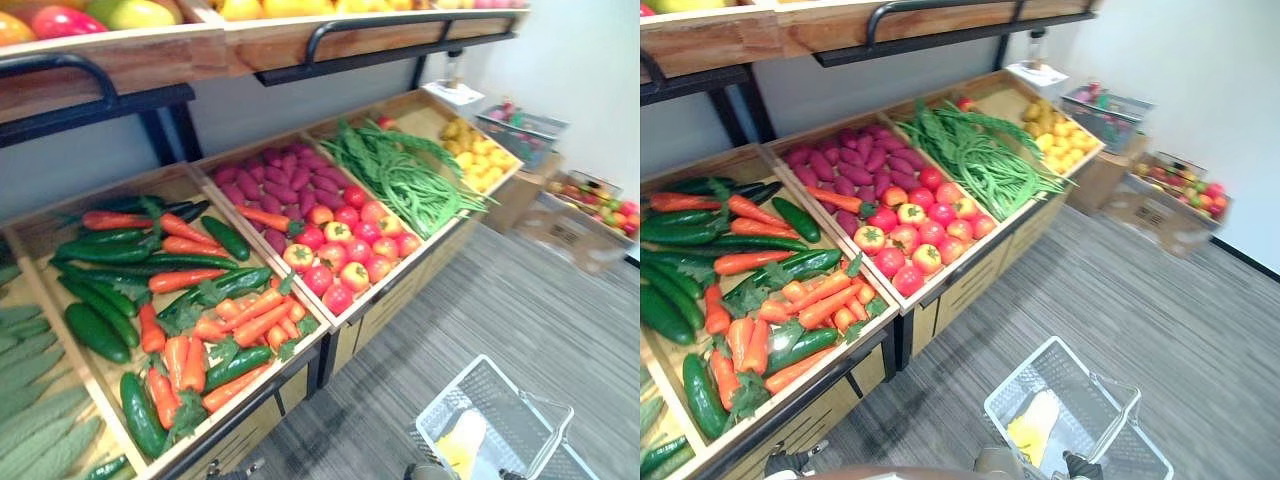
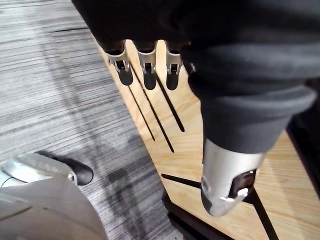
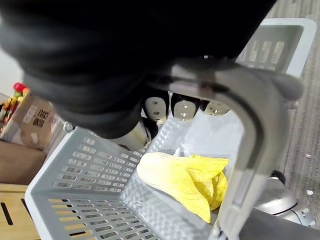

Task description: Pick vegetable in the basket

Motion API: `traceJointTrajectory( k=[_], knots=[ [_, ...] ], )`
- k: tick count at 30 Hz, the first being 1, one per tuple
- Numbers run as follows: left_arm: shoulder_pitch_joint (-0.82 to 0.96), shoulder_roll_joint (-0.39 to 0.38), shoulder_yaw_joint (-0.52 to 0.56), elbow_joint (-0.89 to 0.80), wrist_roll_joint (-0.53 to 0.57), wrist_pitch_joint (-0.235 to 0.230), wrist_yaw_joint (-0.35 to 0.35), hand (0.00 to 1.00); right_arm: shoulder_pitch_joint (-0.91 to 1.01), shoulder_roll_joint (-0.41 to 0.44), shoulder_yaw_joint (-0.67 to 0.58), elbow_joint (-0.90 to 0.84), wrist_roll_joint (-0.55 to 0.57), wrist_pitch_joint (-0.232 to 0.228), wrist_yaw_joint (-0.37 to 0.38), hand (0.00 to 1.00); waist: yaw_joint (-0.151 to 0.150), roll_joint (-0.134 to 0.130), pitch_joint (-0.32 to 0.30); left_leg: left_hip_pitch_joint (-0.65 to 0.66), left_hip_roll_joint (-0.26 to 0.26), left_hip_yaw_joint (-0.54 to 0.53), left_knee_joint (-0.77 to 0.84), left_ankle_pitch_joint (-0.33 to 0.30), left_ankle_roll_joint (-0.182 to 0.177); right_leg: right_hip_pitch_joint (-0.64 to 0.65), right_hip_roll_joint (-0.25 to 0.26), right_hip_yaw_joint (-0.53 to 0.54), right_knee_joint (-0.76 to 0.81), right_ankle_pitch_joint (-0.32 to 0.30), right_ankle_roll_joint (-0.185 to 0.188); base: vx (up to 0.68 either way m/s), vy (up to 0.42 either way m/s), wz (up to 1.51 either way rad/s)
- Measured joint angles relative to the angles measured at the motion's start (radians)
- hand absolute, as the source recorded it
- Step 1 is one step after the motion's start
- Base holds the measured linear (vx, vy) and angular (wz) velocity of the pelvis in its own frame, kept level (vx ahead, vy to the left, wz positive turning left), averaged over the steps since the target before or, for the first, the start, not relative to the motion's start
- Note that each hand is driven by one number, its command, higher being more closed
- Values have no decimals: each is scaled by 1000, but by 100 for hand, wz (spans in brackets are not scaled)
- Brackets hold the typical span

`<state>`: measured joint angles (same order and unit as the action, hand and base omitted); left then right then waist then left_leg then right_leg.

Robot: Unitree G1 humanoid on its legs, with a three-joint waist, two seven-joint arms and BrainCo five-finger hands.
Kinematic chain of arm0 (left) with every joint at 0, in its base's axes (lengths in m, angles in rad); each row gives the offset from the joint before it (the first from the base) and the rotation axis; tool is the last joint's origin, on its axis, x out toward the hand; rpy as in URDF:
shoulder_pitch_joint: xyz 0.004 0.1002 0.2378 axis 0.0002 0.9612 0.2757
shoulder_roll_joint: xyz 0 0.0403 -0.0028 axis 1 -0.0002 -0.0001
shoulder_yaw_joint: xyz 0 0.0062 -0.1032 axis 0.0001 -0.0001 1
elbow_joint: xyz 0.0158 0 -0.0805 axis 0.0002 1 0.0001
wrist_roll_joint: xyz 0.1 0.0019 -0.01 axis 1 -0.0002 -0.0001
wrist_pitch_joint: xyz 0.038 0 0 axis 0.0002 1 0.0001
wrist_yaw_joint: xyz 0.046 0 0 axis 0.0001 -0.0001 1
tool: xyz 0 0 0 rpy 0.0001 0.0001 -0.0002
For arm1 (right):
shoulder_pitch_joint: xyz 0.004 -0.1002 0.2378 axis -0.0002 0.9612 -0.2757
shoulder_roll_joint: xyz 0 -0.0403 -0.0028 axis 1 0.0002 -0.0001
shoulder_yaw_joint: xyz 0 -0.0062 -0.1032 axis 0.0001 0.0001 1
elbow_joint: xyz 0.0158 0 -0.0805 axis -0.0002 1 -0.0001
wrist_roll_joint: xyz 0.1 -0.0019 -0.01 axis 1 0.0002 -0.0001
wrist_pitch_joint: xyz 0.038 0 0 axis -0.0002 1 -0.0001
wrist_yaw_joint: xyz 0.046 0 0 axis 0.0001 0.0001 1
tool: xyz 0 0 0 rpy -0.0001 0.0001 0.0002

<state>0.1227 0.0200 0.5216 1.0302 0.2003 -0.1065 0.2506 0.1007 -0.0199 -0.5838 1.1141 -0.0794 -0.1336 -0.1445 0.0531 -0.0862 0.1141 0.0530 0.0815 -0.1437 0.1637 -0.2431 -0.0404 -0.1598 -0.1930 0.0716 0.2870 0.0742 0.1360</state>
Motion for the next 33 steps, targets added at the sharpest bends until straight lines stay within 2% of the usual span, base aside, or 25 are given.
traceJointTrajectory(
  k=[1,2,3,4,5,6,7,8,9,10,12,14,16,18,19,24,26,29,30,31,33],
  knots=[
    [-1,-8,8,6,0,1,-4,0,6,-2,-9,1,0,4,-1,100,8,21,-6,0,52,-27,-7,-12,-15,23,38,17,35,-56,29,158,-457,121],
    [-2,-27,14,4,0,-1,-7,0,6,-7,-22,-5,0,8,0,100,12,43,2,-4,100,-33,-21,-4,-25,18,77,18,68,-71,17,194,-568,142],
    [-2,-40,29,0,-1,-2,-12,0,7,-15,-34,-17,-3,15,2,100,15,59,-1,-21,124,-39,-36,37,-55,12,90,4,106,-124,12,129,-410,112],
    [-1,-38,37,-1,-1,-2,-16,0,11,-15,-36,-25,-4,17,2,100,16,55,-4,-29,123,-39,-42,54,-76,13,80,-17,120,-167,12,116,-467,130],
    [-2,-39,38,-2,-2,-1,-18,0,17,-15,-37,-38,-5,20,2,100,15,43,-1,-49,122,-48,-62,81,-118,28,57,-76,122,-250,13,47,-376,136],
    [-4,-39,41,-2,-4,-1,-19,0,12,-13,-38,-38,-6,21,2,100,18,46,-1,-75,127,-73,-88,117,-147,39,52,-133,113,-311,8,25,-360,132],
    [-4,-41,44,-2,-8,0,-19,0,8,-13,-38,-38,-6,22,2,100,17,51,-1,-86,134,-80,-98,138,-150,42,55,-156,108,-317,4,-3,-318,102],
    [-4,-45,44,-2,-25,0,-19,0,4,-13,-38,-38,-6,23,2,100,15,59,-3,-98,144,-89,-108,163,-153,45,62,-183,99,-318,1,-34,-273,104],
    [-4,-48,44,-2,-50,0,-19,0,0,-8,-38,-39,-3,24,1,100,15,65,-7,-129,155,-89,-133,227,-150,52,71,-241,84,-324,-10,-42,-254,107],
    [-5,-49,44,-2,-65,0,-19,0,0,-6,-38,-38,-2,24,1,100,14,65,-6,-139,156,-87,-143,250,-148,58,71,-263,77,-329,-19,-67,-217,114],
    [-3,-49,44,-2,-77,0,-18,0,-1,0,-38,-38,0,25,-1,100,11,66,-2,-161,166,-26,-165,294,-118,74,63,-337,65,-340,-37,-83,-119,97],
    [-4,-47,49,-13,-77,1,-19,0,0,-7,-31,-42,0,25,-1,100,-3,59,0,-200,188,330,-71,273,-67,87,23,-419,63,-353,-51,-114,-8,96],
    [2,-48,55,-13,-77,1,-18,0,0,-8,-40,-45,0,23,1,100,-14,55,3,-201,218,523,-12,275,-49,99,-3,-447,65,-350,-46,-38,56,63],
    [7,-43,49,3,-75,1,-17,0,-1,-17,-50,-37,2,24,0,100,-17,52,4,-190,186,529,-44,296,-64,107,-19,-445,61,-344,-31,-36,137,41],
    [8,-26,20,13,-71,2,-15,0,-1,-12,-50,-33,3,24,0,100,-22,44,5,-180,151,520,-93,317,-56,114,-30,-436,31,-337,-22,-47,156,21],
    [-7,14,-44,46,-68,2,-17,0,-20,-9,-85,1,3,28,1,100,-25,29,13,-142,74,515,-265,396,-52,115,-36,-393,-52,-289,-11,-6,154,15],
    [-13,33,-67,54,-68,3,-17,0,-23,-6,-83,1,3,29,2,100,-25,11,24,-137,51,517,-265,388,-45,131,-50,-390,-84,-271,-2,62,105,1],
    [-25,55,-96,74,-66,3,-16,0,-30,-3,-82,2,2,36,2,100,-26,-1,29,-117,28,532,-267,367,-39,150,-63,-351,-107,-250,-4,95,93,-11],
    [-26,61,-108,75,-67,3,-12,0,-38,-1,-74,3,1,36,2,100,-27,-6,33,-95,19,549,-267,349,-36,154,-67,-306,-102,-240,-17,112,91,-29],
    [-26,62,-111,75,-67,3,-11,0,-39,-1,-74,3,1,36,2,100,-28,-6,34,-92,18,551,-267,346,-36,154,-67,-300,-98,-237,-22,135,114,-32],
    [-29,65,-125,72,-67,0,-4,0,-48,-5,-72,3,0,36,0,100,-30,-2,47,-56,18,558,-266,320,-35,141,-67,-259,-31,-216,-53,99,82,-23]
  ],
)
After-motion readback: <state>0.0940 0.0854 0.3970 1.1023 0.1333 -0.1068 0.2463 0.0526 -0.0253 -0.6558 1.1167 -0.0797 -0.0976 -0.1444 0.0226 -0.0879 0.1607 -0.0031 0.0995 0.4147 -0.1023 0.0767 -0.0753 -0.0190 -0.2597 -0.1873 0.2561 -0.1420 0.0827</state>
